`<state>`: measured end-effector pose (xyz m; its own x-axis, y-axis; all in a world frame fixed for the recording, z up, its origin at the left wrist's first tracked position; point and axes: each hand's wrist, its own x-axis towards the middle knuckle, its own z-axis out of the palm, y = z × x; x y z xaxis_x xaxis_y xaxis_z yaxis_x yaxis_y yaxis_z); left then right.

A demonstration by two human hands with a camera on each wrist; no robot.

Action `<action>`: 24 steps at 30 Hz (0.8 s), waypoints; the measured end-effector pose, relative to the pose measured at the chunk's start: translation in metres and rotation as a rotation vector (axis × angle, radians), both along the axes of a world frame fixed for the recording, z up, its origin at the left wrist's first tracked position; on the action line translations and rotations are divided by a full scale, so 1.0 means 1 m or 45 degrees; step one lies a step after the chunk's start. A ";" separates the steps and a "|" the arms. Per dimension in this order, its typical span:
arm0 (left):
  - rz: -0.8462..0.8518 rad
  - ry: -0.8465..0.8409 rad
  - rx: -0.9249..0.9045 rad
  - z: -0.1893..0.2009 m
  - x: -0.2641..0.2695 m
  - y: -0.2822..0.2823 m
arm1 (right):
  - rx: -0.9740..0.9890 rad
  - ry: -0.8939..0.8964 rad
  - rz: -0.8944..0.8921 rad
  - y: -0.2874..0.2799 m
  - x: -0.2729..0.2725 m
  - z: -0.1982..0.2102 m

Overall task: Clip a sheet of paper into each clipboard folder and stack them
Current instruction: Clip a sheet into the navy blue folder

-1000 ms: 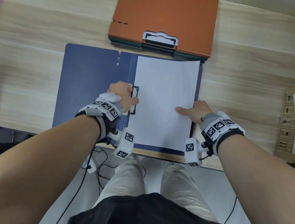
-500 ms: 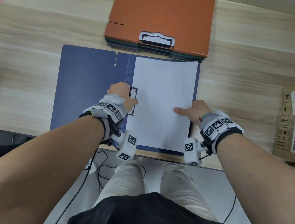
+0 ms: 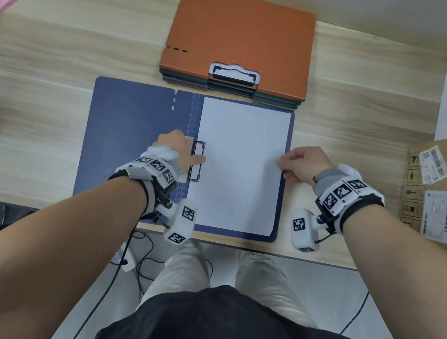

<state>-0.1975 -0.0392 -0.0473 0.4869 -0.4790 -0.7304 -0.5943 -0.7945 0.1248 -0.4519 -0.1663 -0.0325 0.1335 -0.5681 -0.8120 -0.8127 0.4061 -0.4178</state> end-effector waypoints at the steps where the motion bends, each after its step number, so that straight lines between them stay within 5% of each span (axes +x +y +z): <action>1: 0.061 -0.020 -0.018 0.003 0.006 0.004 | -0.046 -0.043 0.065 0.000 0.017 0.005; 6: 0.241 -0.211 -0.062 0.007 0.054 0.043 | -0.151 -0.124 0.478 0.019 0.106 0.014; 13: 0.309 -0.302 0.250 0.001 0.097 0.088 | -0.206 0.191 0.947 0.068 0.149 -0.006; 18: 0.375 -0.324 0.217 -0.004 0.113 0.096 | -0.270 0.305 1.075 0.075 0.157 -0.010; 24: 0.457 -0.329 -0.086 0.022 0.140 0.093 | -0.220 0.349 1.056 0.069 0.164 -0.002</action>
